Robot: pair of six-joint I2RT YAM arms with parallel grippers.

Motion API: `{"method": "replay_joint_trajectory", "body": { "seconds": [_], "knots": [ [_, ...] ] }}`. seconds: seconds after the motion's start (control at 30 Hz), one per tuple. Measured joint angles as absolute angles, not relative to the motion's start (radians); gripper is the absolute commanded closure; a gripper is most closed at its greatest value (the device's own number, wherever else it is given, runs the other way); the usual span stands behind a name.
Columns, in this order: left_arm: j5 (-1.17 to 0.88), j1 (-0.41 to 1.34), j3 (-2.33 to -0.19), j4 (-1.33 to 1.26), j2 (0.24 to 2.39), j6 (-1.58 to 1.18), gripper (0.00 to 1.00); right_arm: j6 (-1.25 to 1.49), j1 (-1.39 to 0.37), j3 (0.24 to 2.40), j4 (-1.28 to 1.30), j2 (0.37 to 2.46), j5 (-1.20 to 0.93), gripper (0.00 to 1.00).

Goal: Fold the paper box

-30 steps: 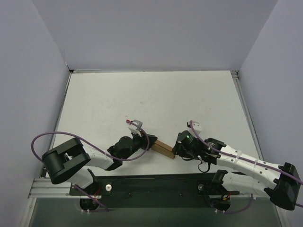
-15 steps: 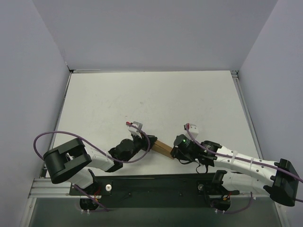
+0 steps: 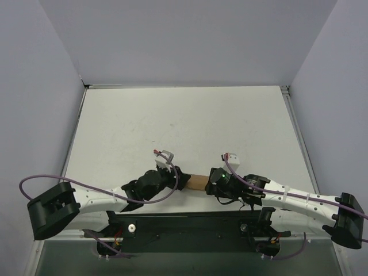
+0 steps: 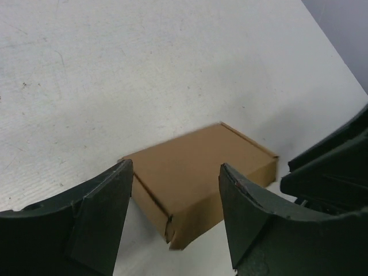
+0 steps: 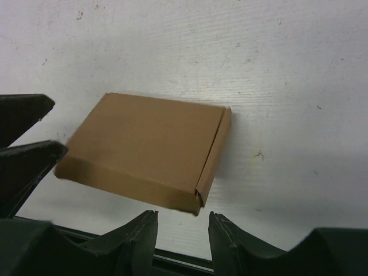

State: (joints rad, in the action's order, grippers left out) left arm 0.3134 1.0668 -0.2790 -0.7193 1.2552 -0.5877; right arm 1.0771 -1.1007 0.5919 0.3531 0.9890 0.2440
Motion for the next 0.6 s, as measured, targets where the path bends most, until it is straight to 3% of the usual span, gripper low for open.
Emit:
{"method": "replay_joint_trajectory", "body": {
  "seconds": [0.23, 0.4, 0.6],
  "knots": [
    [0.257, 1.061, -0.422, -0.355, 0.993, -0.523, 0.23, 1.023, -1.109, 0.606, 0.382, 0.949, 0.281, 0.23],
    [0.183, 0.947, -0.451, -0.238, 0.912, -0.503, 0.23, 0.925, -1.066, 0.654, 0.356, 0.962, 0.265, 0.2],
    [0.087, 0.611, -0.457, -0.065, 0.905, -0.498, 0.16, 0.724, -0.806, 0.661, 0.191, 1.049, 0.167, 0.15]
  ]
}}
